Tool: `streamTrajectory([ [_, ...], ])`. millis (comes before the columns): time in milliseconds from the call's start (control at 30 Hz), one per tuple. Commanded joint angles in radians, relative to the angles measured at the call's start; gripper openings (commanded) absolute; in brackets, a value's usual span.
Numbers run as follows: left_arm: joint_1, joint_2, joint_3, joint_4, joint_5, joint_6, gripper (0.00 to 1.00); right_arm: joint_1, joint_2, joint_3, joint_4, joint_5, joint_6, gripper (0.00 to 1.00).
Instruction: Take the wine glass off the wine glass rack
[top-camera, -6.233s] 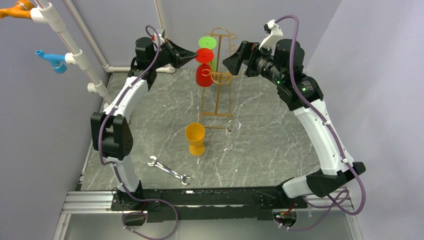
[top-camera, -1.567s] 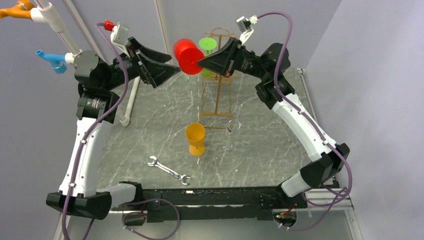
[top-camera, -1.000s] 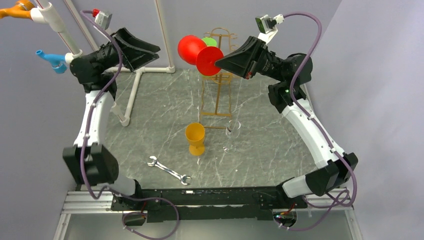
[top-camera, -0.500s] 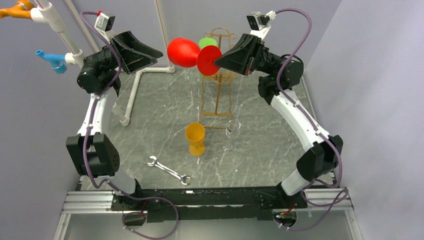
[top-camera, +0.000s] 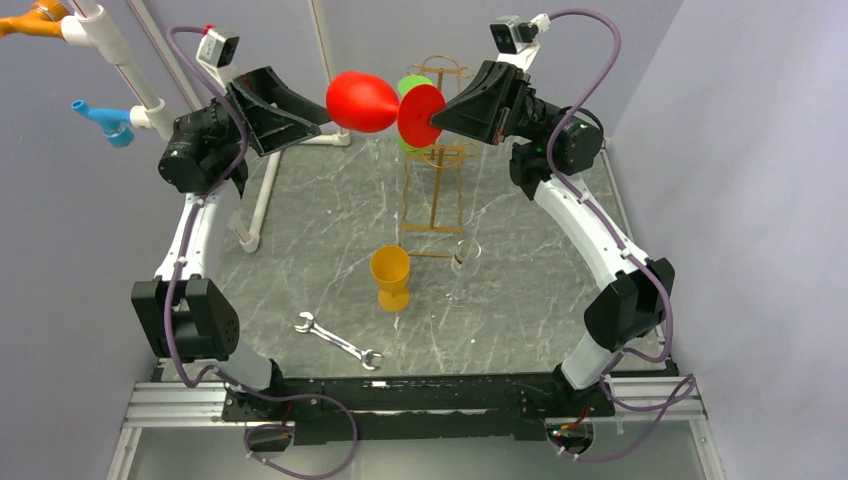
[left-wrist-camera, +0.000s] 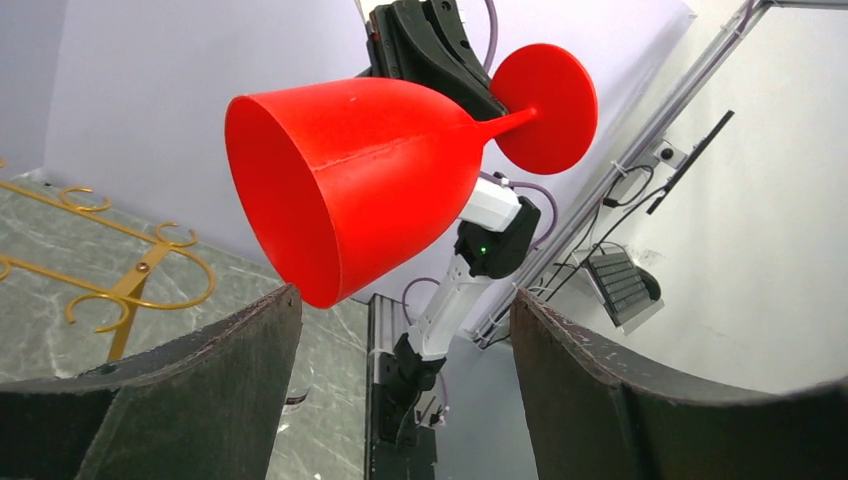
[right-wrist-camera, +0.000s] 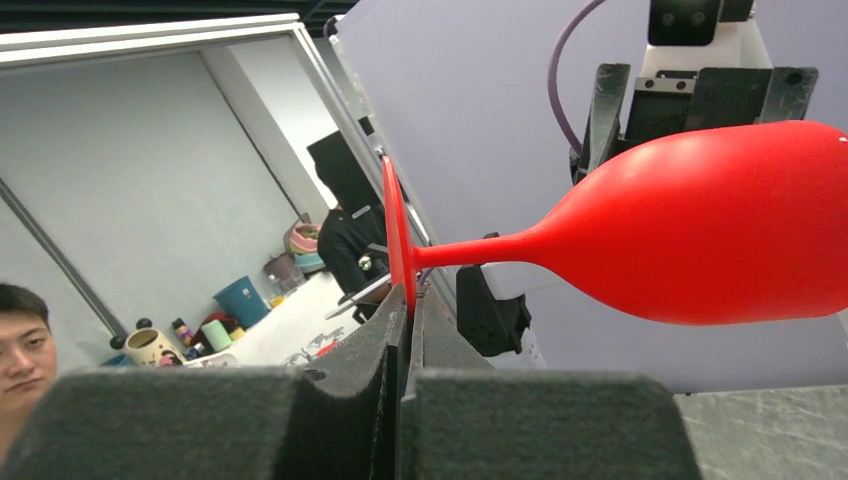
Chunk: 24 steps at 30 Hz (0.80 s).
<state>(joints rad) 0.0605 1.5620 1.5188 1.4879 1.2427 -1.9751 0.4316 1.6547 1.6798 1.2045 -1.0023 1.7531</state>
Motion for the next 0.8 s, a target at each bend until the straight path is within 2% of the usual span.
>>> streamTrajectory([
  [0, -0.039, -0.018, 0.020, 0.092, -0.034, 0.003, 0.79, 0.000, 0.013, 0.059, 0.117, 0.028, 0.062, 0.00],
  [233, -0.054, -0.018, 0.058, 0.113, -0.076, -0.008, 0.75, -0.001, 0.023, 0.062, 0.144, 0.028, 0.092, 0.00],
  [400, -0.102, -0.024, 0.088, 0.119, -0.093, -0.020, 0.67, -0.001, 0.027, 0.060, 0.158, 0.030, 0.101, 0.00],
  [667, -0.110, -0.053, 0.122, 0.142, -0.140, -0.069, 0.40, -0.002, 0.056, 0.063, 0.226, 0.055, 0.163, 0.00],
  [767, -0.110, -0.079, 0.123, 0.110, -0.148, -0.047, 0.25, -0.002, 0.057, 0.061, 0.238, 0.062, 0.172, 0.00],
])
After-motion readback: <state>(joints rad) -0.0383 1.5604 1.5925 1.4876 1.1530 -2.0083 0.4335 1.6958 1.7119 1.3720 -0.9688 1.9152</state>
